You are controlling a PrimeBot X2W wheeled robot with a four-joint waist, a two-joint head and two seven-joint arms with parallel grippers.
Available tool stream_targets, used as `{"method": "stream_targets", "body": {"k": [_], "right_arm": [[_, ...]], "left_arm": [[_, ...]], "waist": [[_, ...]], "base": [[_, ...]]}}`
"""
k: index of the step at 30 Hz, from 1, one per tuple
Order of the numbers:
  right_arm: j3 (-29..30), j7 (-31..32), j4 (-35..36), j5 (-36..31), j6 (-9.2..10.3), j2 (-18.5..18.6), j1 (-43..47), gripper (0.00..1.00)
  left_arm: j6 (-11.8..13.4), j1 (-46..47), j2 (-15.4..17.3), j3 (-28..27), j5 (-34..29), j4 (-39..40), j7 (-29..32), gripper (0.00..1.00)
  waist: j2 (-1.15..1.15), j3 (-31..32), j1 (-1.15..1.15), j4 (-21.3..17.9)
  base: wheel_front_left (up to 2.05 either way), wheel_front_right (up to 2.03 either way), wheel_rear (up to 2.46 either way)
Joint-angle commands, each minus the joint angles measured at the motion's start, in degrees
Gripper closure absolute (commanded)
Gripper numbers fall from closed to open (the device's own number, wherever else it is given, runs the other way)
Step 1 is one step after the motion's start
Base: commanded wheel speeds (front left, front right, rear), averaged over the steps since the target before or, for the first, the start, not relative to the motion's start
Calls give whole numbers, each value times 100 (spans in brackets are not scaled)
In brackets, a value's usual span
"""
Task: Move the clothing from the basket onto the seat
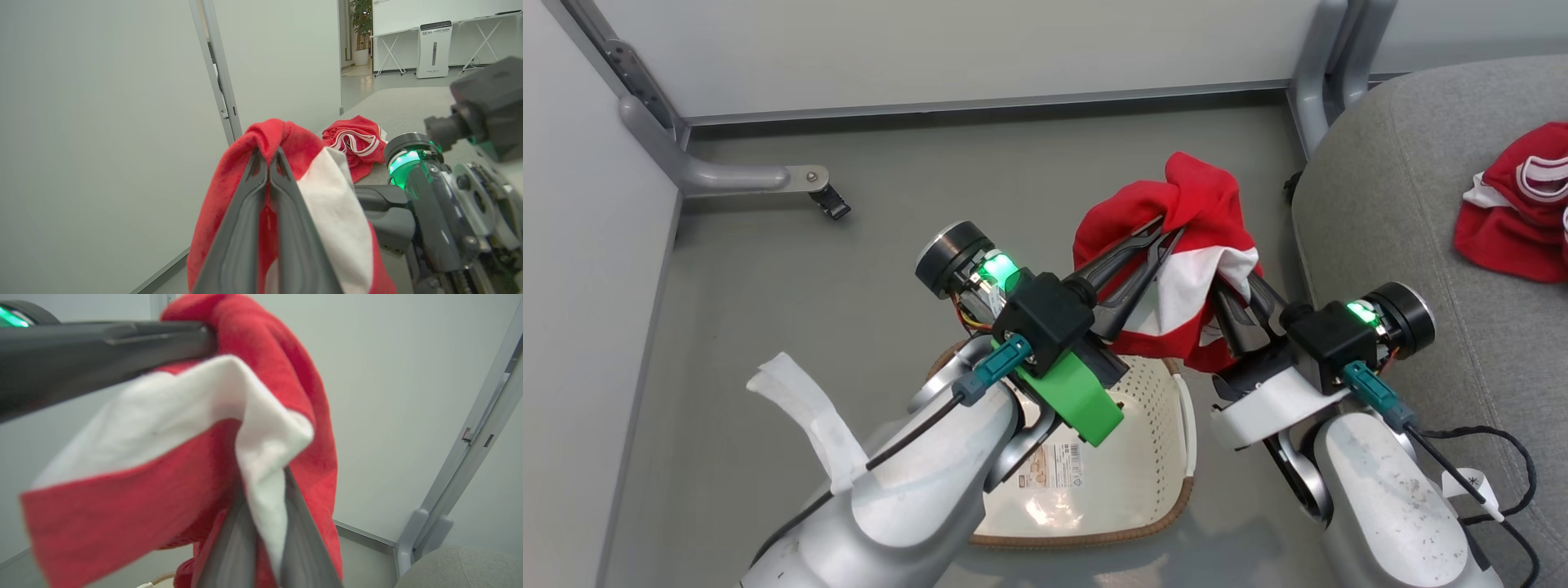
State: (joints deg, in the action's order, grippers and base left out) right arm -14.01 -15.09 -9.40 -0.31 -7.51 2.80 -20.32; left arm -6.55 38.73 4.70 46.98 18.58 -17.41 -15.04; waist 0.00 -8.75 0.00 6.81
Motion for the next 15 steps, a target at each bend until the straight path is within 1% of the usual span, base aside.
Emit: {"method": "stream_targets", "body": {"k": [1, 2, 3, 4, 15], "right_arm": [[-7, -11, 31, 40, 4, 18, 17, 100], [-7, -11, 32, 40, 4, 18, 15, 100], [-6, -11, 33, 36, 4, 18, 10, 100], [-1, -11, 34, 43, 4, 18, 7, 100], [110, -11, 3, 74, 4, 18, 64, 100]], "left_arm": [[-1, -32, 32, -12, -16, -2, -20, 100], [21, -33, 30, -28, -24, 11, -20, 100], [44, -38, 30, -36, -51, 19, -20, 36], [50, -42, 32, -42, -61, 20, -20, 0], [89, -120, 60, -137, -204, 74, -19, 0]], "waist": [[0, -5, 0, -5], [0, -8, 0, -8], [0, -11, 0, -13], [0, -13, 0, -17], [0, -43, 0, -111]], "base": [[0, 0, 0], [0, 0, 0], [0, 0, 0], [0, 0, 0], [0, 0, 0]]}}
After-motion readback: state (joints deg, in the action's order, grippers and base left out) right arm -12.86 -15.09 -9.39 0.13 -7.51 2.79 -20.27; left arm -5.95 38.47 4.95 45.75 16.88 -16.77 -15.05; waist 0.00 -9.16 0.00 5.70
